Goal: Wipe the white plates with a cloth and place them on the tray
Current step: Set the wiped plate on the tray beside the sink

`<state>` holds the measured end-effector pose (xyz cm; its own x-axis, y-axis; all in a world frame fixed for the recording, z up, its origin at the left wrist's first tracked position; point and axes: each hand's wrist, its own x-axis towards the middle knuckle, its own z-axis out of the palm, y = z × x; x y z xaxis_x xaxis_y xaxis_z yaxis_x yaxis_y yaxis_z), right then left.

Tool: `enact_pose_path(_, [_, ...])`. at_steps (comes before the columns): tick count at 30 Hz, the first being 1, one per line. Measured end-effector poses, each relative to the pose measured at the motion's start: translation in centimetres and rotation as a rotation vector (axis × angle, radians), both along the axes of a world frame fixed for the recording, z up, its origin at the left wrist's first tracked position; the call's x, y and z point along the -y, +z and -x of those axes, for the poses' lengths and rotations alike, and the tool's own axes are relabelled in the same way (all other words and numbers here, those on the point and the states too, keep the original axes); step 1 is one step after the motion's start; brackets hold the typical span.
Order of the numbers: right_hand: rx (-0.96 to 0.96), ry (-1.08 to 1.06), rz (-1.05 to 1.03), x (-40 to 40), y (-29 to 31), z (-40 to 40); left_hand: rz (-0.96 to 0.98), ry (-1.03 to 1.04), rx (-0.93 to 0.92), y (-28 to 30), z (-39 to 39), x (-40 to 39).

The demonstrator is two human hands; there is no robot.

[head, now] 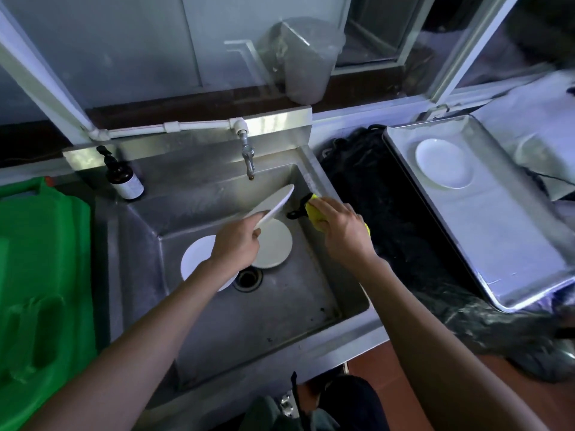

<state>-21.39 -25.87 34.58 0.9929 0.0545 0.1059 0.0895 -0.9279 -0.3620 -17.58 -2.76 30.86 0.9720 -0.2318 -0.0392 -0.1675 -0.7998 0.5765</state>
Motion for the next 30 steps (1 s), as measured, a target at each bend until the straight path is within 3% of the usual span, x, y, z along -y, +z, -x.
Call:
enact_pose_path(15, [0.089, -0.335, -0.208, 18.8, -1.8, 2.6, -0.247, -0.431, 0.289, 3.9, -5.7, 19.1])
enact_pose_path(30, [0.166, -0.421, -0.312, 38.6, -2.9, 1.2, -0.472, -0.583, 0.383, 3.4, -11.5, 46.2])
